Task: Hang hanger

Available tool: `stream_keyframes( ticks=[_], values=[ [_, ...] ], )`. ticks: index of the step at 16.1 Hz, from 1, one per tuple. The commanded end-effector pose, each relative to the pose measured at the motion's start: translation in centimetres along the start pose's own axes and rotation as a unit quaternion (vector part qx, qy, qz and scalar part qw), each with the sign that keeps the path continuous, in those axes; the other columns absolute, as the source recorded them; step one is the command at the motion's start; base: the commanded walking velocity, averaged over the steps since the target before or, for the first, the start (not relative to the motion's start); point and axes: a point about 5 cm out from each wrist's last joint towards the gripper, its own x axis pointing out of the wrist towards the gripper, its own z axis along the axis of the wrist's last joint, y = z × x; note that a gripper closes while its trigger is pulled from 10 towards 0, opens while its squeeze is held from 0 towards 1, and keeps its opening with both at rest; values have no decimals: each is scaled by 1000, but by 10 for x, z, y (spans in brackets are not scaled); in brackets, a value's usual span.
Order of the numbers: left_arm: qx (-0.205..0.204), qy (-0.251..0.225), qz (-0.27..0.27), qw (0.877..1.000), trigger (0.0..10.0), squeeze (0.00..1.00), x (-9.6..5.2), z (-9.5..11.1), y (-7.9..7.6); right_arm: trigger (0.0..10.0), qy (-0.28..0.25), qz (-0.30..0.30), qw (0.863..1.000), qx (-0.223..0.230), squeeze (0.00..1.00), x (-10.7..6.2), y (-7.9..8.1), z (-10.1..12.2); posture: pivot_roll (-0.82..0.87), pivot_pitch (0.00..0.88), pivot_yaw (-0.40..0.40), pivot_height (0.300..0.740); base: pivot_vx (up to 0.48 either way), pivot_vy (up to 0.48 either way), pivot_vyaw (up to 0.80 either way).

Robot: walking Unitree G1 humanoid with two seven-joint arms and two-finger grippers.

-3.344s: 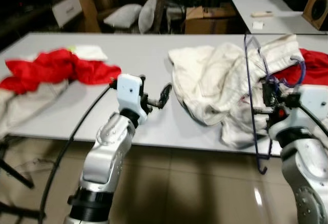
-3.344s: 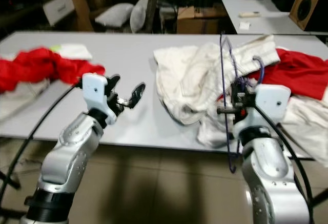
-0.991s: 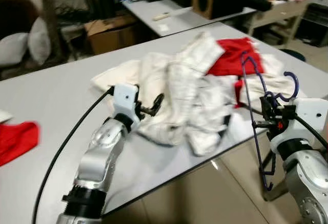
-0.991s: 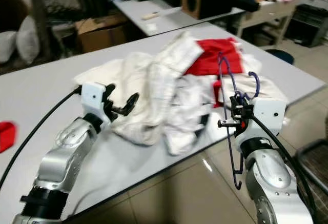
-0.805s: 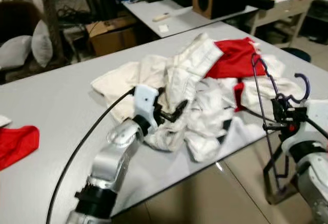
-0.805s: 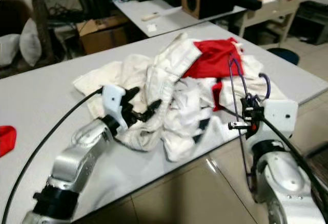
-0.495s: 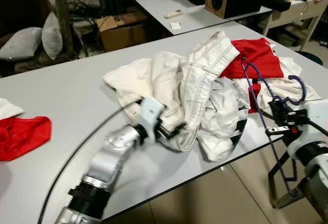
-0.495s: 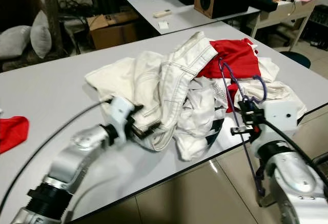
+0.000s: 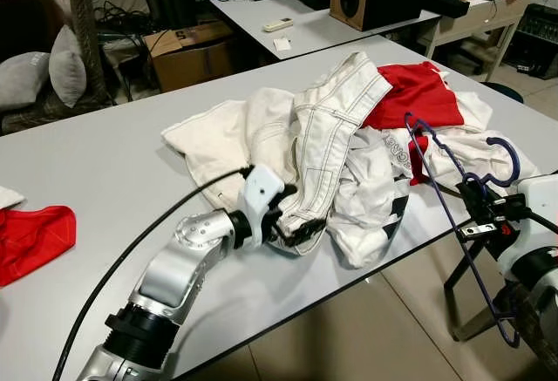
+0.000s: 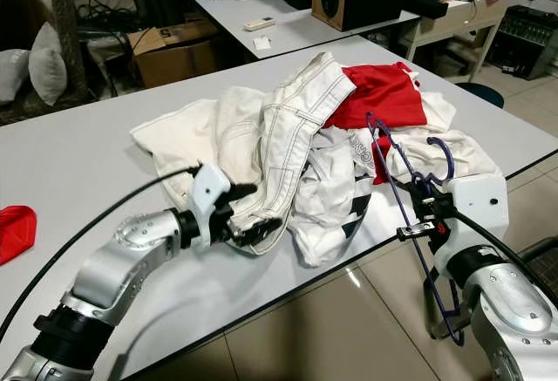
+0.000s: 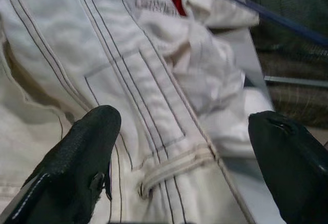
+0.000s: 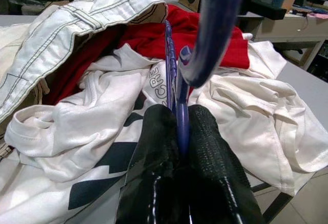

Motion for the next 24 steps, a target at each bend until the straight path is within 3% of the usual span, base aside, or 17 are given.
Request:
stream_keyframes(
  ticks=[1,4,5,7,8,9,14,19,24],
  values=[
    [-12,-12,-1,1000,10000,0,-3,6,3,10000,-5,2,1000,-1,0,-2,-1,3,-176,0,81,740,0,0,0],
    [26,54,-29,998,10000,0,-5,-8,-4,10000,-6,6,1000,1,0,-1,3,3,-175,0,91,740,0,0,0],
    [64,91,-13,994,10000,0,-7,-16,-1,10000,-7,7,1000,2,0,-1,4,3,-174,0,94,740,0,0,0],
    [69,93,41,992,10000,0,-9,-13,10,10000,-8,7,1000,4,0,-1,5,2,-169,0,98,740,0,0,0],
    [69,90,47,992,7961,0,-10,-11,11,10000,-9,7,1000,5,0,-1,5,2,-166,0,99,740,0,0,0],
    [79,85,66,991,0,0,-14,-7,15,10000,-9,7,1000,6,0,-1,7,1,-163,0,101,740,0,0,0],
    [115,114,62,985,0,0,-20,-11,12,10000,-10,12,1000,11,0,-1,12,0,-155,0,108,740,0,0,0],
    [108,137,55,983,0,0,-21,-13,10,10000,-11,17,1000,16,0,0,17,-2,-151,0,115,740,0,0,0],
    [75,146,47,985,0,0,-20,-17,7,10000,-13,18,1000,15,0,1,19,-2,-153,0,119,740,0,0,0]
  ],
)
